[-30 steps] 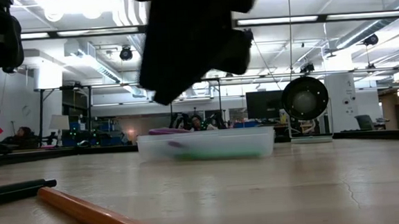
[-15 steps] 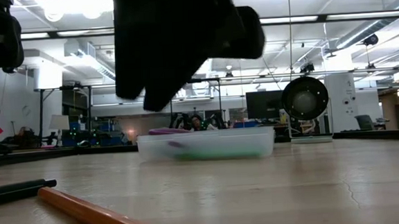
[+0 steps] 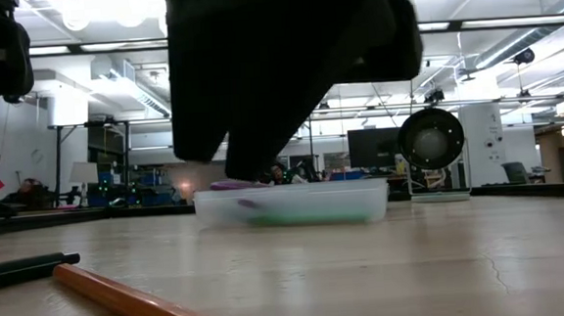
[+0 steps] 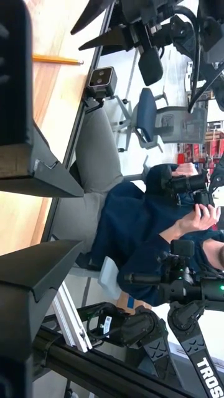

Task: Pick & place school supplies into a supply box
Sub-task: Put the orange pencil into the supply box

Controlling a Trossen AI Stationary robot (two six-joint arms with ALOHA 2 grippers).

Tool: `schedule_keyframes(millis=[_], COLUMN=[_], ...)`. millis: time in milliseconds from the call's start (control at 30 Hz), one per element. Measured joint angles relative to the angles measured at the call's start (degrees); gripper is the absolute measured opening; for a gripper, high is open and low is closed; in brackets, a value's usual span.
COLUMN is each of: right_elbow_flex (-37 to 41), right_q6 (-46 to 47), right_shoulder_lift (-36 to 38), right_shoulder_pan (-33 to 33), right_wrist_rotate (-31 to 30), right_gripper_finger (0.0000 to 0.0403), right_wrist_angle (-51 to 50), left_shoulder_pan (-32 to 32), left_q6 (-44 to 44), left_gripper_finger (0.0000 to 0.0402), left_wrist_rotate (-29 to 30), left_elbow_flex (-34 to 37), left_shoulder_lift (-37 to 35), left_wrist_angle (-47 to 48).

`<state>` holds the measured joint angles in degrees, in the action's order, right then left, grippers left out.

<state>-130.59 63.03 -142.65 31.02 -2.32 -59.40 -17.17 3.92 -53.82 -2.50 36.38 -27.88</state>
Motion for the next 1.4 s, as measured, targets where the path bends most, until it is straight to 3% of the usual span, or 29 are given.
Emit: schedule_keyframes(millis=[400, 1200, 1400], right_elbow_flex=[-1.2, -2.7, -2.9], right_q6=[-1.5, -5.6, -8.0], right_shoulder_lift=[-3.1, -6.7, -6.7], right_shoulder_pan=[2.1, 2.2, 2.0], right_wrist_rotate=[4.5, 5.1, 1.8], right_gripper_finger=[0.0081, 0.0079, 0.0066], right_wrist_angle=[3.1, -0.2, -3.5], left_shoulder_pan=[0.0, 0.0, 0.0], left_q6=[0.0, 0.0, 0.0], left_gripper_finger=[0.0105, 0.0105, 0.0105], left_wrist_rotate=[0.0, 0.0, 0.0], left_elbow_flex=[0.0, 0.0, 0.0], left_shoulder_lift=[0.0, 0.0, 0.0], left_wrist_angle=[0.0, 0.0, 0.0])
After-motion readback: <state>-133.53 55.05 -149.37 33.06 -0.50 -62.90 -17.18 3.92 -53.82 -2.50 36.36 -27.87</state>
